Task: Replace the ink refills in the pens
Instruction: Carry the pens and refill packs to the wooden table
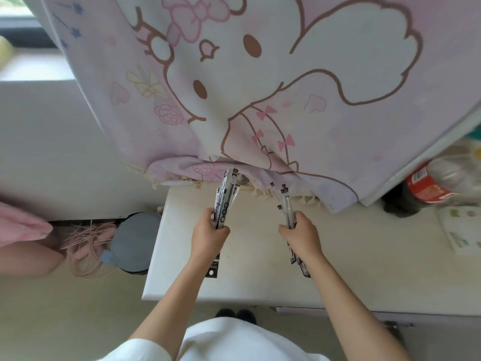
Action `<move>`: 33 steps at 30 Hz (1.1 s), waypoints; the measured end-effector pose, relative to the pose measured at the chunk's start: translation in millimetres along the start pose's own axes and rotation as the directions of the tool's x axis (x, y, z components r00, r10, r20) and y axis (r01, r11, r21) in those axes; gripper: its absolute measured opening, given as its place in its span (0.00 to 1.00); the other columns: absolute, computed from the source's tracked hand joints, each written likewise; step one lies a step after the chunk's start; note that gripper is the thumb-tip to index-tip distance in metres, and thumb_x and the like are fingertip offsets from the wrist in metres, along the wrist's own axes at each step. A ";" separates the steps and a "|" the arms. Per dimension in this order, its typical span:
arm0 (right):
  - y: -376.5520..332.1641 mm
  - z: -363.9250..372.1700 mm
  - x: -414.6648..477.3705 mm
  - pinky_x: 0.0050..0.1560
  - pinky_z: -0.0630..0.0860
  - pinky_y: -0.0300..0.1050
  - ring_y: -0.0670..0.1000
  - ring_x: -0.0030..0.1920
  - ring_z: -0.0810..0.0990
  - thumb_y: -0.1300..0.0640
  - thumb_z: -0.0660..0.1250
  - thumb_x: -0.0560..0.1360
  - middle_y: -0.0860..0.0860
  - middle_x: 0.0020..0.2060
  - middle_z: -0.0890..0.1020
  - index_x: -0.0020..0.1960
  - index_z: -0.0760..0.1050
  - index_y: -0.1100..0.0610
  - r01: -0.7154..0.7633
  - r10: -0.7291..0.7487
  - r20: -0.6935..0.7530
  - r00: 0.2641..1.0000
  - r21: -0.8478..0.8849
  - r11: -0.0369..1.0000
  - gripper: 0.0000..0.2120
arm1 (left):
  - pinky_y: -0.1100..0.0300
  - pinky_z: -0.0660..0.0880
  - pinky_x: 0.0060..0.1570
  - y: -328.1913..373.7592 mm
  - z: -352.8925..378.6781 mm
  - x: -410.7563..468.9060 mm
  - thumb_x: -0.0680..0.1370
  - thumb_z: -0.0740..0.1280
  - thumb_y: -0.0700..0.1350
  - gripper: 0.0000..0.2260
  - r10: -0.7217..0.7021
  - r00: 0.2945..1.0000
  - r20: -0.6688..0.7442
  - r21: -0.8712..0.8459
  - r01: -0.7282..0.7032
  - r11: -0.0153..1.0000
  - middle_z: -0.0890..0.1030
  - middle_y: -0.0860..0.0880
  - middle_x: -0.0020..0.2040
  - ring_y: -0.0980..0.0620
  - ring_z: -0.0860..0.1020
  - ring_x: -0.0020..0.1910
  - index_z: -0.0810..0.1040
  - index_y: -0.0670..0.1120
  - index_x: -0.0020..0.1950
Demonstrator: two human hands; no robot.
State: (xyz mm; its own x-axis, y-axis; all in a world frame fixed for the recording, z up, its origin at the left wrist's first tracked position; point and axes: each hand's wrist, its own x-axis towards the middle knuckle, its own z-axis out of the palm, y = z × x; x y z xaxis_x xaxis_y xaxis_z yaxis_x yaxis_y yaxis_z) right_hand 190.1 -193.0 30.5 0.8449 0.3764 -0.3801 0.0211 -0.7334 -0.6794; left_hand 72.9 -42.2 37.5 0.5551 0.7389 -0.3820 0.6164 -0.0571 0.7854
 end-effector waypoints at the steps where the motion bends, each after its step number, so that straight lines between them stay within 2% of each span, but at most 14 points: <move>1: 0.8 -0.5 -5.1 0.31 0.63 0.44 0.53 0.33 0.69 0.60 0.65 0.71 0.49 0.30 0.70 0.42 0.66 0.59 -0.009 0.010 -0.011 1.000 0.066 0.998 0.06 | 0.55 0.71 0.37 -1.6 0.7 -4.9 0.69 0.62 0.34 0.13 -0.002 1.000 -0.007 0.005 0.002 1.000 0.74 0.49 0.34 0.44 0.73 0.35 0.68 0.49 0.49; 4: 6.7 2.7 -21.5 0.35 0.66 0.45 0.54 0.33 0.69 0.62 0.65 0.71 0.51 0.30 0.70 0.40 0.67 0.59 -0.062 0.078 -0.065 0.995 0.226 0.972 0.06 | 0.53 0.72 0.37 -9.4 2.6 -19.0 0.70 0.63 0.35 0.14 -0.010 0.999 -0.037 0.028 0.011 1.000 0.75 0.51 0.34 0.44 0.74 0.35 0.68 0.48 0.52; 8: 11.3 10.4 -36.7 0.37 0.72 0.49 0.53 0.30 0.68 0.63 0.65 0.69 0.50 0.29 0.70 0.34 0.64 0.53 -0.115 0.138 -0.072 0.988 0.257 0.960 0.11 | 0.56 0.69 0.36 -17.9 3.2 -25.7 0.70 0.63 0.36 0.16 0.010 0.998 -0.056 0.063 -0.006 0.998 0.75 0.49 0.36 0.44 0.72 0.36 0.69 0.46 0.57; 12: 8.1 9.1 -43.7 0.29 0.64 0.41 0.50 0.26 0.64 0.64 0.64 0.70 0.50 0.27 0.67 0.33 0.63 0.55 -0.122 0.159 -0.096 0.983 0.314 0.942 0.13 | 0.58 0.67 0.34 -17.9 -0.6 -20.3 0.70 0.62 0.36 0.17 0.028 0.999 -0.025 0.053 -0.026 0.998 0.74 0.50 0.35 0.45 0.72 0.35 0.69 0.46 0.58; 15: 2.2 10.1 -50.7 0.24 0.62 0.38 0.49 0.25 0.63 0.65 0.63 0.70 0.50 0.26 0.65 0.33 0.61 0.55 -0.128 0.187 -0.140 0.972 0.350 0.928 0.14 | 0.58 0.67 0.35 -15.4 -3.1 -11.7 0.70 0.62 0.35 0.17 0.064 0.998 0.029 0.051 -0.065 0.997 0.74 0.50 0.36 0.44 0.72 0.36 0.69 0.45 0.58; 20: -6.5 26.5 -71.8 0.27 0.62 0.41 0.49 0.25 0.64 0.66 0.62 0.71 0.50 0.26 0.65 0.32 0.61 0.55 -0.178 0.302 -0.268 0.915 0.403 0.898 0.14 | 0.58 0.66 0.33 -15.1 -11.8 8.0 0.70 0.62 0.35 0.18 0.155 0.967 0.201 0.090 -0.176 0.980 0.75 0.48 0.37 0.44 0.71 0.35 0.69 0.45 0.59; 25: -17.3 82.5 -113.7 0.29 0.60 0.43 0.51 0.28 0.64 0.67 0.62 0.70 0.51 0.27 0.66 0.32 0.61 0.56 -0.253 0.491 -0.416 0.766 0.507 0.824 0.13 | 0.57 0.67 0.34 -33.2 -41.4 19.8 0.69 0.62 0.35 0.18 0.247 0.877 0.412 0.133 -0.326 0.936 0.74 0.48 0.35 0.43 0.71 0.34 0.70 0.44 0.58; 28: -23.3 125.9 -149.5 0.31 0.61 0.43 0.53 0.30 0.65 0.67 0.62 0.69 0.54 0.29 0.69 0.35 0.64 0.57 -0.278 0.578 -0.412 0.704 0.589 0.759 0.10 | 0.56 0.68 0.35 -50.5 -61.0 19.0 0.69 0.63 0.36 0.17 0.258 0.812 0.523 0.160 -0.390 0.907 0.74 0.49 0.34 0.43 0.71 0.35 0.70 0.44 0.58; 30: -25.0 142.9 -176.9 0.31 0.63 0.43 0.53 0.30 0.68 0.66 0.63 0.70 0.55 0.31 0.72 0.36 0.66 0.57 -0.317 0.627 -0.404 0.666 0.608 0.728 0.08 | 0.57 0.67 0.35 -56.3 -66.9 10.0 0.69 0.63 0.36 0.17 0.268 0.747 0.609 0.153 -0.442 0.884 0.73 0.50 0.33 0.43 0.71 0.35 0.70 0.44 0.58; 33: -21.5 147.4 -217.5 0.31 0.66 0.43 0.53 0.32 0.69 0.65 0.64 0.70 0.58 0.33 0.73 0.39 0.68 0.60 -0.294 0.692 -0.477 0.542 0.664 0.687 0.05 | 0.58 0.66 0.35 -55.6 -64.3 -14.8 0.69 0.63 0.35 0.17 0.311 0.632 0.710 0.100 -0.527 0.844 0.72 0.51 0.32 0.44 0.71 0.36 0.70 0.43 0.57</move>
State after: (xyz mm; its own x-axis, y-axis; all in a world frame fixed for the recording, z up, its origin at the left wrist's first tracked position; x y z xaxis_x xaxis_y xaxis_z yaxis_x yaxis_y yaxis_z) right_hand -72.8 -175.7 35.3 0.7270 -0.5738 -0.3772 -0.5891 -0.2388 -0.7720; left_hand -5.5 -6.9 30.8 0.9390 -0.0276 -0.3429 0.2830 -0.5050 0.8154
